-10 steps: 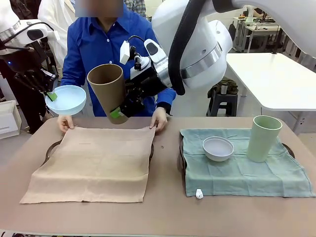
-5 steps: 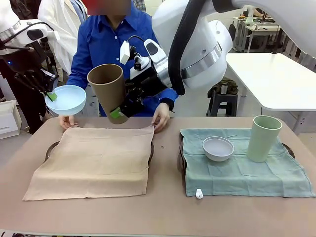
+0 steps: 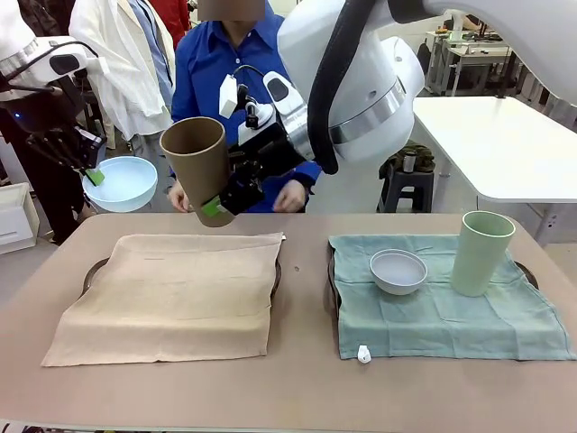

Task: Set up a tray with a mat and arrange the tableware.
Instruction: Place the Picnic Bowl and Reusable plastic cup back onto the Handle tray in front of the human's position.

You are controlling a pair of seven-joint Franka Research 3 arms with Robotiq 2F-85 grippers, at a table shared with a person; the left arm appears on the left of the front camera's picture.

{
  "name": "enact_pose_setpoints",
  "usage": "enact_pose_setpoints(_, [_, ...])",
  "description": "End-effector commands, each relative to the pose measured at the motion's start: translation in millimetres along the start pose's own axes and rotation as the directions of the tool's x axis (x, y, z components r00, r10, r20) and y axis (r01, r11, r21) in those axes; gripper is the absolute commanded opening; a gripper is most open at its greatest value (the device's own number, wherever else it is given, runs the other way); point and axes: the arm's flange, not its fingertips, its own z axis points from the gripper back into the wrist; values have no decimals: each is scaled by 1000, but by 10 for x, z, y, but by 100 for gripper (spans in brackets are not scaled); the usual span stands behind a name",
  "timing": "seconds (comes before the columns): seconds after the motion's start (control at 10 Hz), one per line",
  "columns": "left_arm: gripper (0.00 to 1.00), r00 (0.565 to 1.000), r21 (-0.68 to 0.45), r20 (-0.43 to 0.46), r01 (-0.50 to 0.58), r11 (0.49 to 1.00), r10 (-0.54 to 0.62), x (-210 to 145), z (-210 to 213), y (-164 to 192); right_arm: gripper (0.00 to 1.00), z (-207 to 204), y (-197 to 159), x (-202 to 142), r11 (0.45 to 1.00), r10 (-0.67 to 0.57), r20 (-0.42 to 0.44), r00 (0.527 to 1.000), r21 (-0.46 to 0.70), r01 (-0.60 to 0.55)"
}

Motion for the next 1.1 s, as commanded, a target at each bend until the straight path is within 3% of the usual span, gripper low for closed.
enact_pose_setpoints(0.0, [4, 1000, -32, -14, 3, 999, -4, -7, -207, 80, 81, -56, -111, -258, 1000, 15, 47, 999, 1, -15])
enact_pose_setpoints(0.6, [4, 990, -88, -142, -5, 996, -8, -16, -975, 143, 81, -585, -387, -1121, 1000, 18, 140, 990, 2, -18])
enact_pose_setpoints(1.0, [4, 987, -151, -163, -22, 988, -3, 45, -1339, 324, 81, -864, -502, -1414, 998, -60, 113, 992, 34, 56])
